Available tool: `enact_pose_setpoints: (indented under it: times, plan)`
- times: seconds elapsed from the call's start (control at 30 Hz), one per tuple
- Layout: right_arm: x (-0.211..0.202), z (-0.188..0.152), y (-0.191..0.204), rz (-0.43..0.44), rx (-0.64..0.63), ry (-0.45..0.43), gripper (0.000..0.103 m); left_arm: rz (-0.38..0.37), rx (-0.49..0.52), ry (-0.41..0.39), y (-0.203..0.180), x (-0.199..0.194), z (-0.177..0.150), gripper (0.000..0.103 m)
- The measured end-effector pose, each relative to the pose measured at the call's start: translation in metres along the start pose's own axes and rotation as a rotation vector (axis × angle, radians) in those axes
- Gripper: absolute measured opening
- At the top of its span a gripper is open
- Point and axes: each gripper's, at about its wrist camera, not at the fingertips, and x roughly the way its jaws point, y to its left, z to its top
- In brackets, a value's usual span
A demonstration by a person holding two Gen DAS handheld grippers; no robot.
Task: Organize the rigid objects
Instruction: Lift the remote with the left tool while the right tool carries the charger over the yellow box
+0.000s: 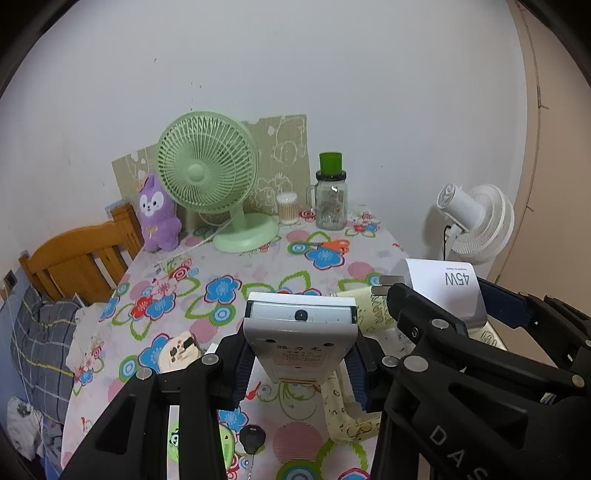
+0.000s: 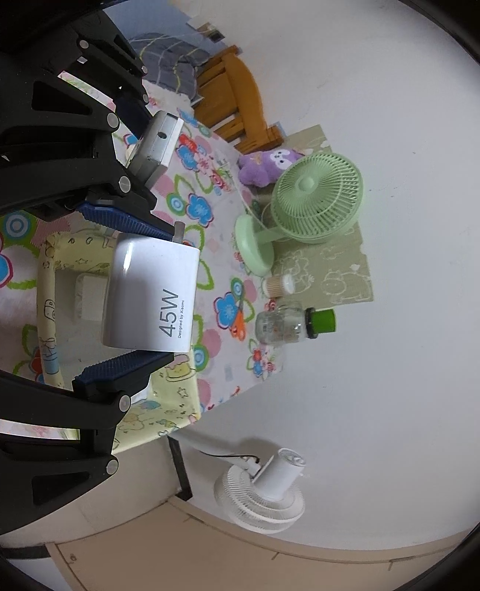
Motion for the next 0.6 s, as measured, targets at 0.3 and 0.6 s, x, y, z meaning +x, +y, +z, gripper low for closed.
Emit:
enact_pose_setpoints:
  times: [0.3, 0.6]
  plan:
    - [-0.006, 0.003, -0.014, -0.029, 0.024, -0.006, 0.062, -0.048, 0.016, 0.000, -0.014, 0.003, 0.004, 0.045]
    - [-0.003, 0.003, -0.033, -0.067, 0.051, 0.004, 0.062, -0.089, 0.037, 0.011, -0.032, 0.012, 0.008, 0.045]
